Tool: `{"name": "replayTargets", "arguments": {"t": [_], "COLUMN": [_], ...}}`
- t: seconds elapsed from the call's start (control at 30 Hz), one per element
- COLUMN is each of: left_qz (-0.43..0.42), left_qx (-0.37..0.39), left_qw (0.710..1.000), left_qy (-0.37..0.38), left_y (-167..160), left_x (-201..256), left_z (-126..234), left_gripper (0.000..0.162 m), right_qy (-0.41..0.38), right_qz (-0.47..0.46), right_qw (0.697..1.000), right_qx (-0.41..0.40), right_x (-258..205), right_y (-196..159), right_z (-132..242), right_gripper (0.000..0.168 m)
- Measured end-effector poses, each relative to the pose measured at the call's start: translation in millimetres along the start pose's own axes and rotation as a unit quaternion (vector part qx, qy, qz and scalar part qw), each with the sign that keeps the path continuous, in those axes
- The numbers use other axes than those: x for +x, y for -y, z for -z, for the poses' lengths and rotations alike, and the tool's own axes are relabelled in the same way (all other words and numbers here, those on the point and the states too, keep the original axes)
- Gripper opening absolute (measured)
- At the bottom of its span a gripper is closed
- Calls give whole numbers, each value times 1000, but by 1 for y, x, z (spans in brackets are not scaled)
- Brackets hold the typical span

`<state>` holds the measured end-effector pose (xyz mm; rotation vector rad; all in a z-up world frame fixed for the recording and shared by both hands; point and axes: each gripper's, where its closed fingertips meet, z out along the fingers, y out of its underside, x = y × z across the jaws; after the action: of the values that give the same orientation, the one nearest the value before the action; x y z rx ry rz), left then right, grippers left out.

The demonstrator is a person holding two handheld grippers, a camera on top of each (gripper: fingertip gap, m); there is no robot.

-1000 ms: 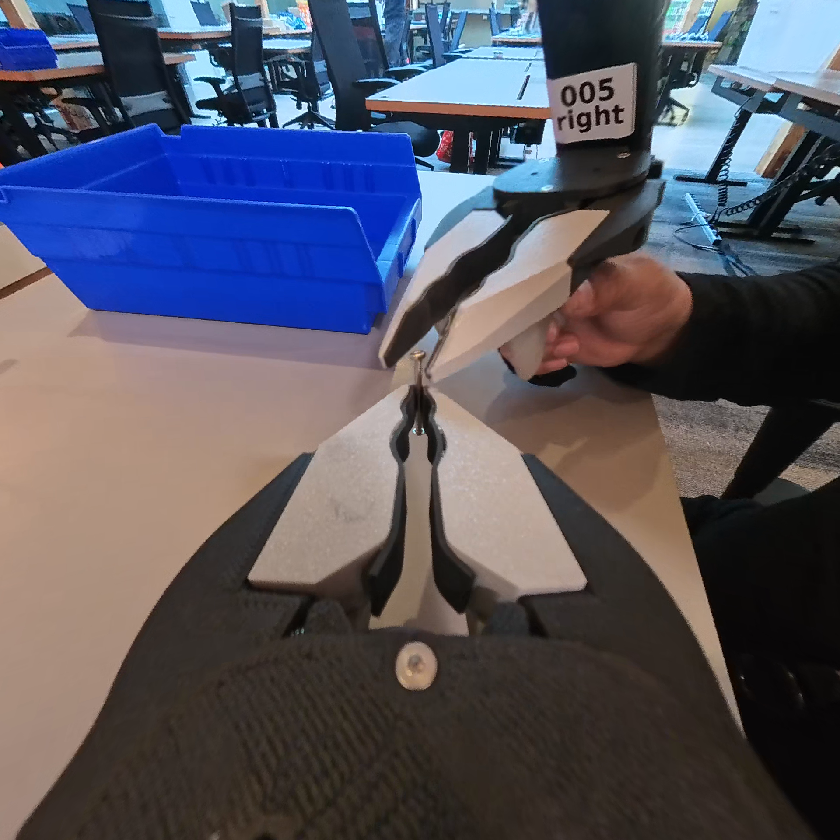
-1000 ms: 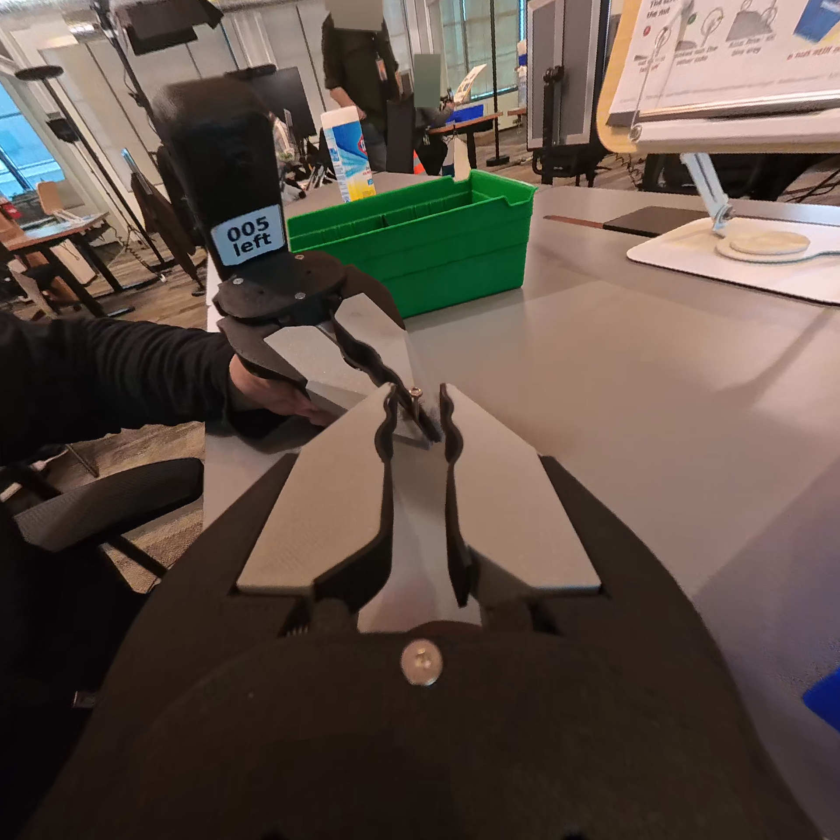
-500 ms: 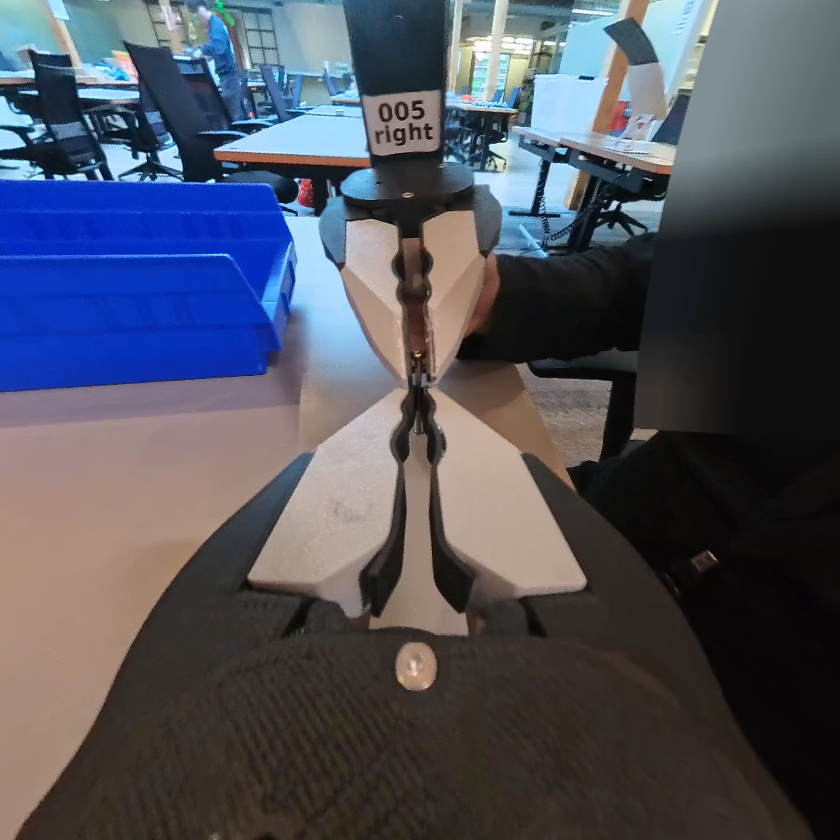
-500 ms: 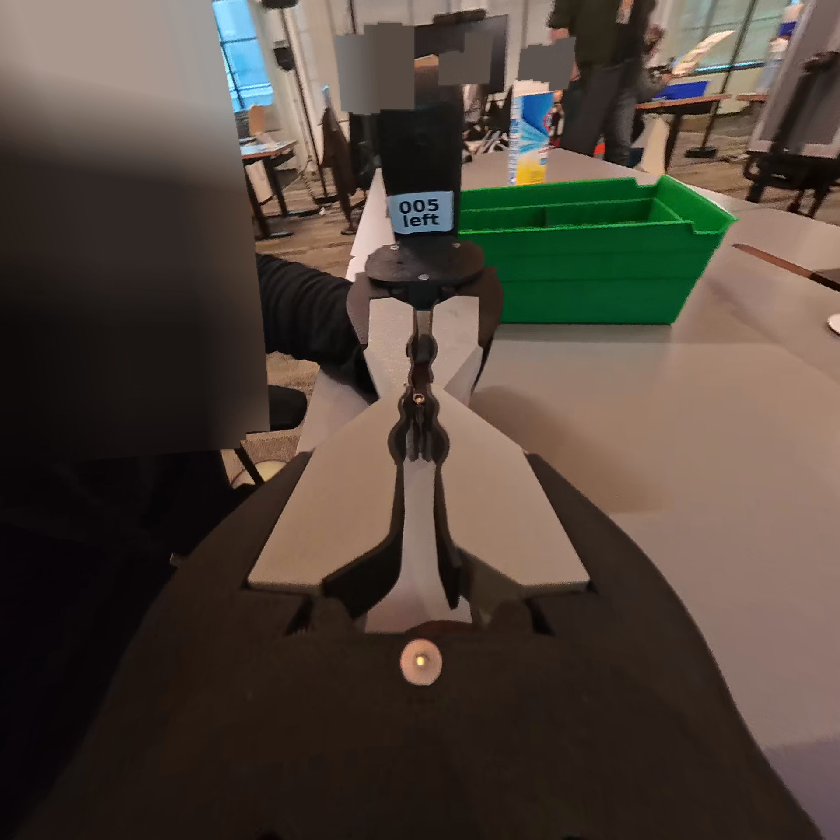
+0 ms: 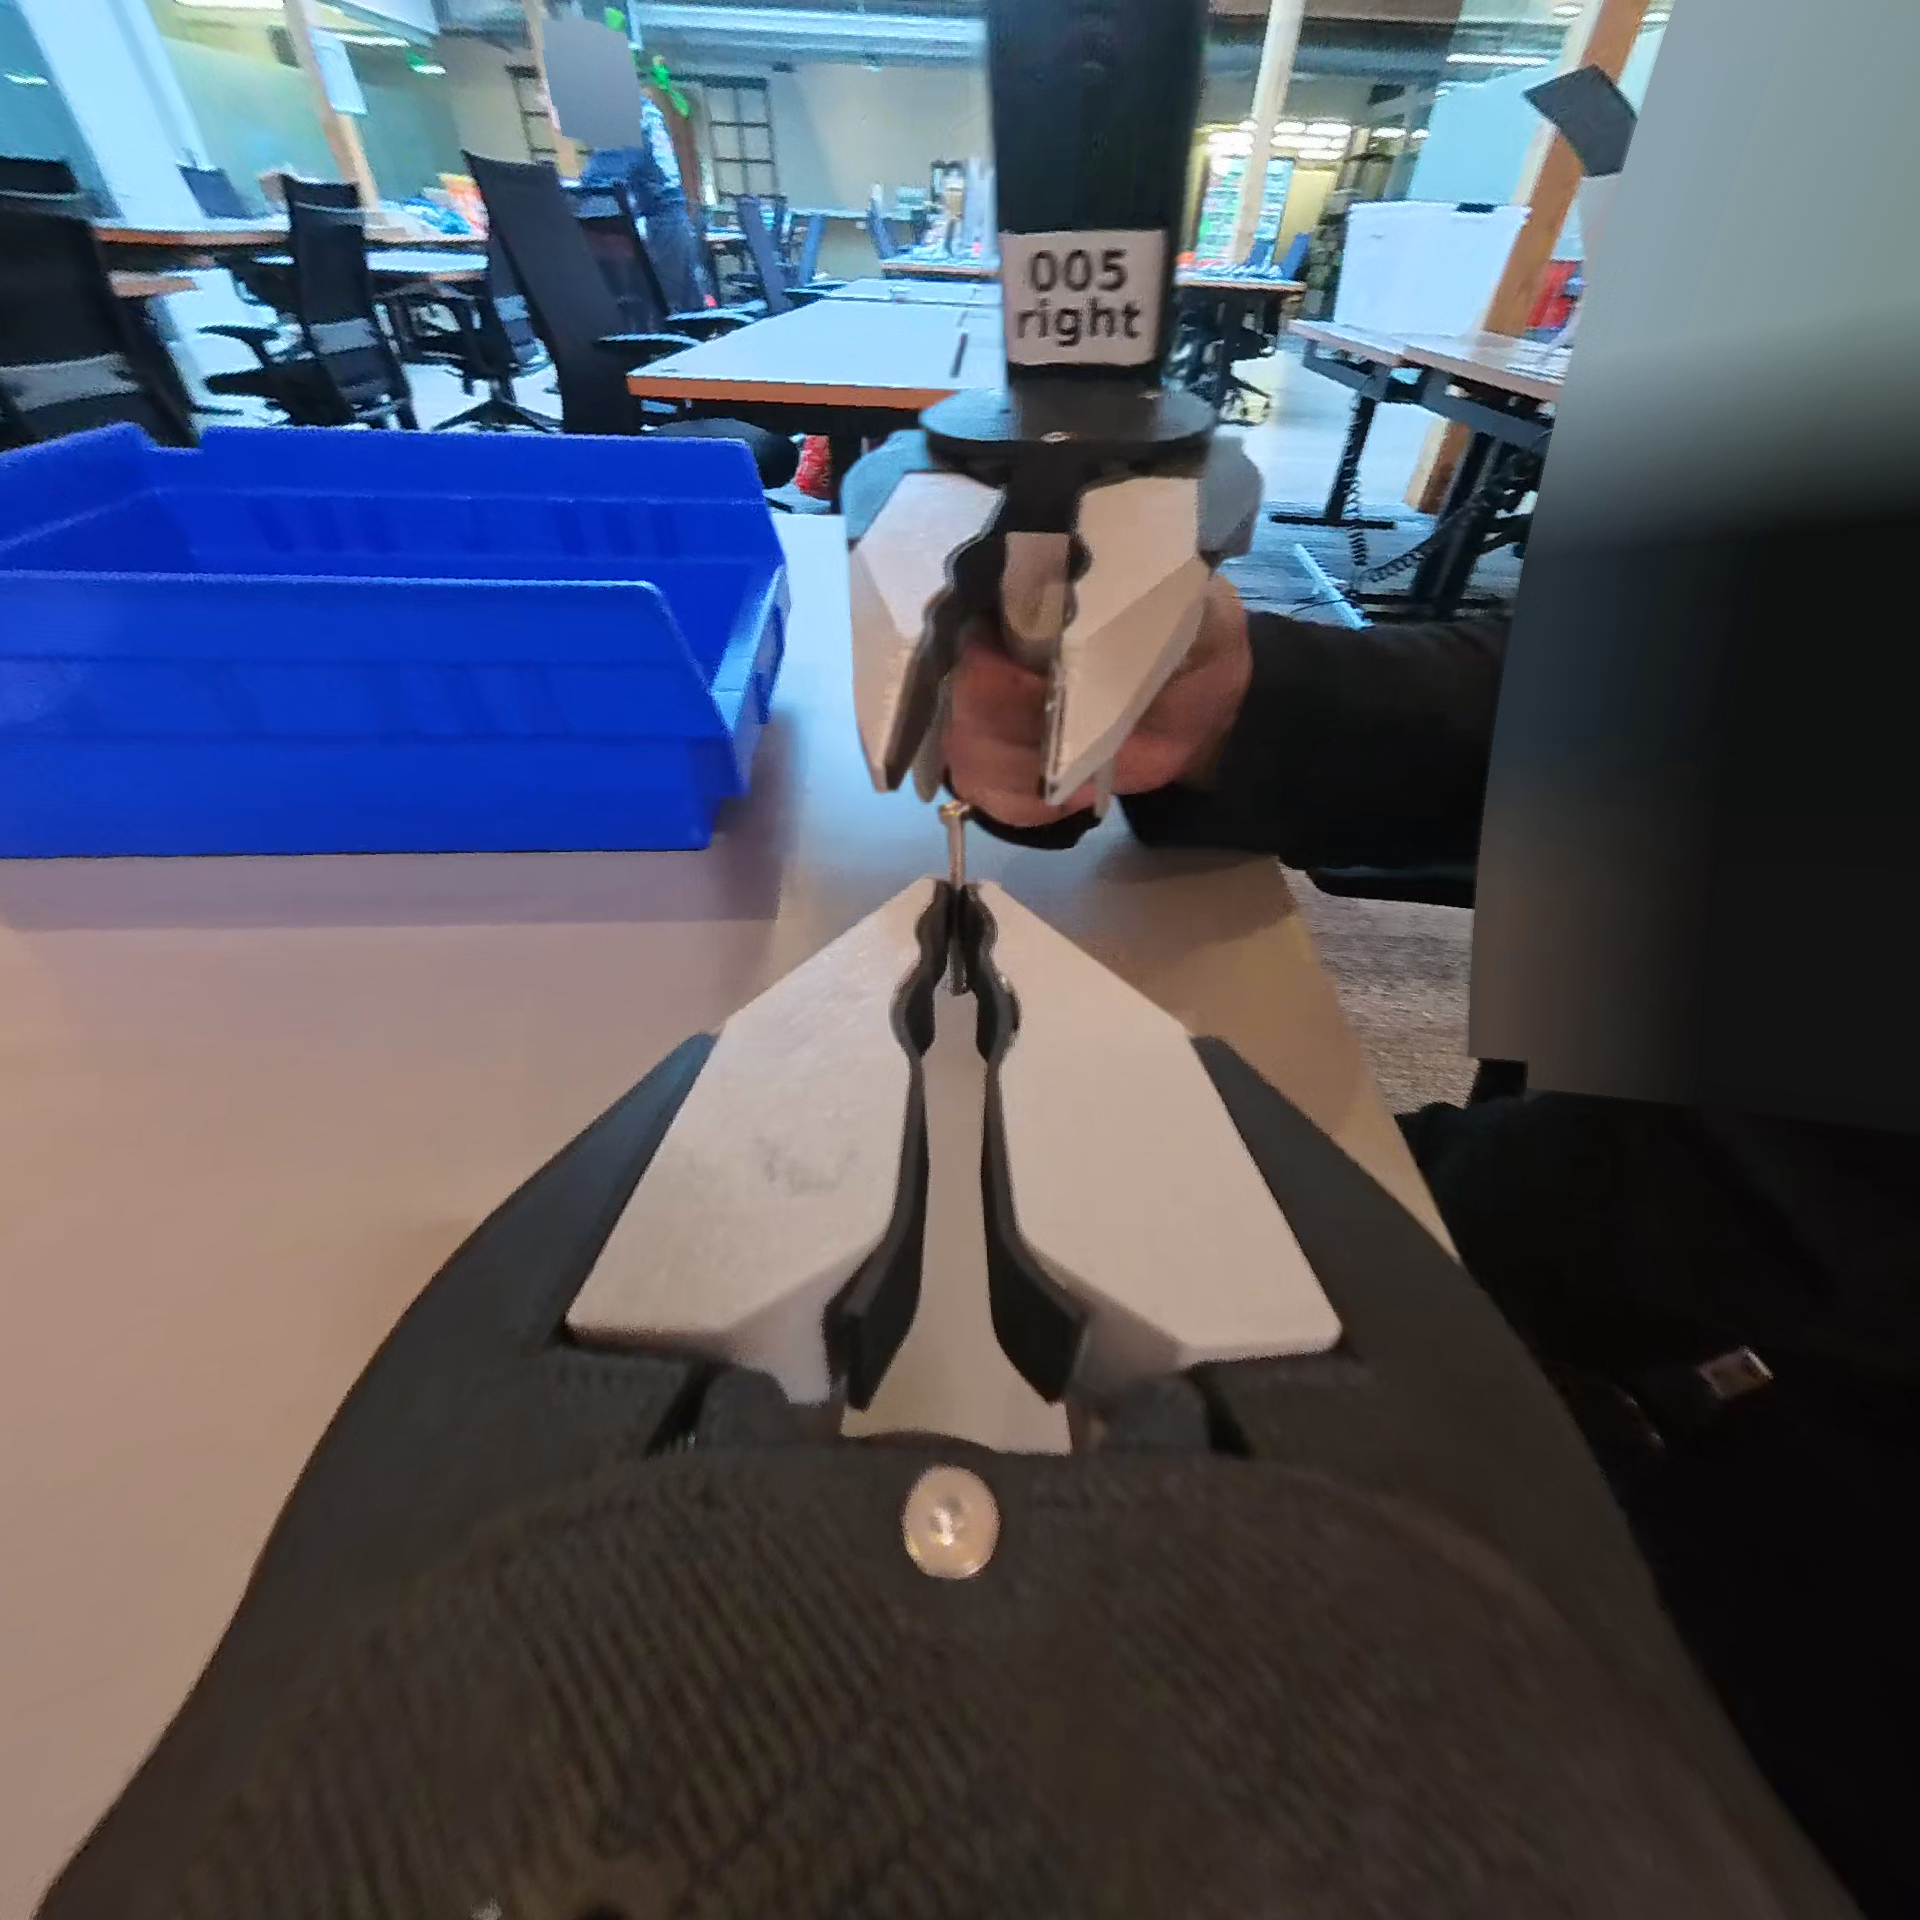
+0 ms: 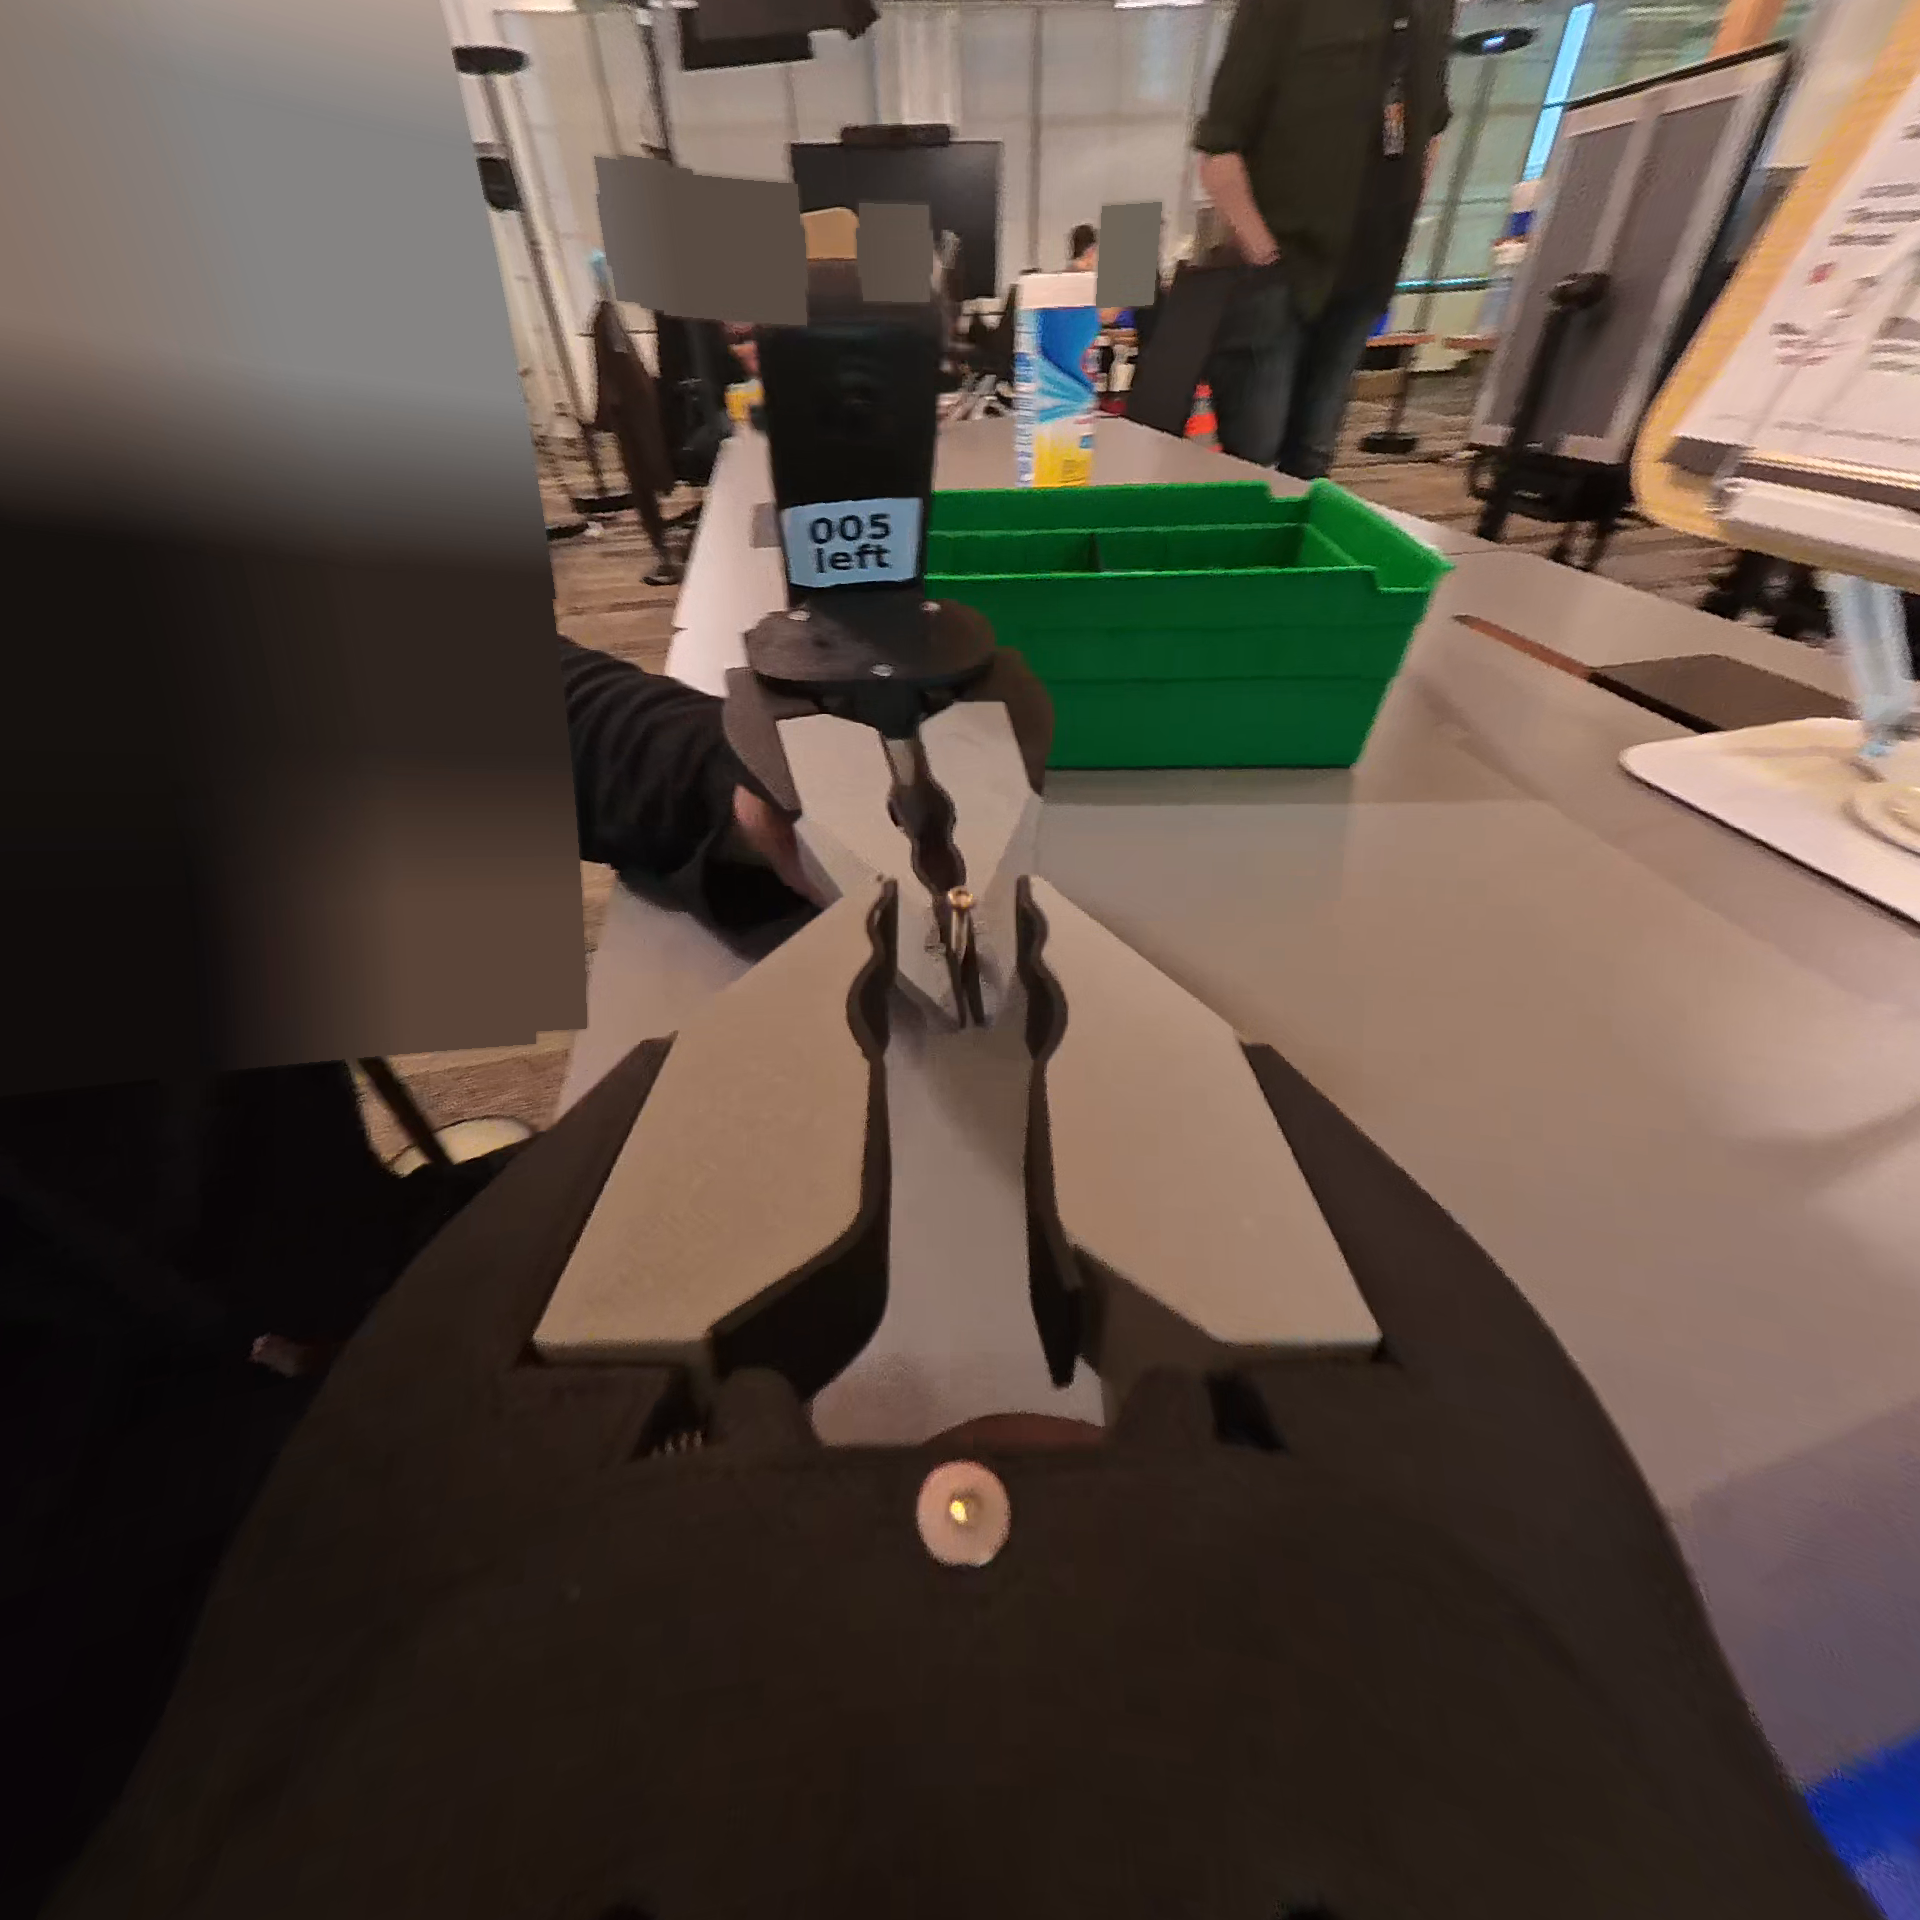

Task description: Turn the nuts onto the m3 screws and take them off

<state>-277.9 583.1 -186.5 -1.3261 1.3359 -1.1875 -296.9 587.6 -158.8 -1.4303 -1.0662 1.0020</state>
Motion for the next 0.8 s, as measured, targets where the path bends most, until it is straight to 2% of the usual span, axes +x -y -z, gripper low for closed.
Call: {"name": "replayTargets", "arguments": {"t": [0.23, 0.53, 0.67, 0.8], "left_qz": [1, 4, 4, 5], "left_qx": [-11, -20, -26, -28], "left_qw": [998, 997, 995, 994], "left_qy": [56, 81, 100, 106], "left_y": [-3, -5, -6, -6], "left_x": [-17, -23, -28, -29], "left_z": [0, 1, 2, 2], "left_gripper": [0, 0, 0, 0], "right_qy": [-111, -152, -183, -180], "right_qz": [-24, -73, -85, -82], "right_qw": [993, 985, 979, 980], "right_qx": [-4, 32, 24, 24], "right_x": [19, 24, 28, 23], "right_y": [-7, -6, -12, -12], "right_z": [-3, -3, -3, -10], "right_gripper": [13, 16, 15, 13]}}
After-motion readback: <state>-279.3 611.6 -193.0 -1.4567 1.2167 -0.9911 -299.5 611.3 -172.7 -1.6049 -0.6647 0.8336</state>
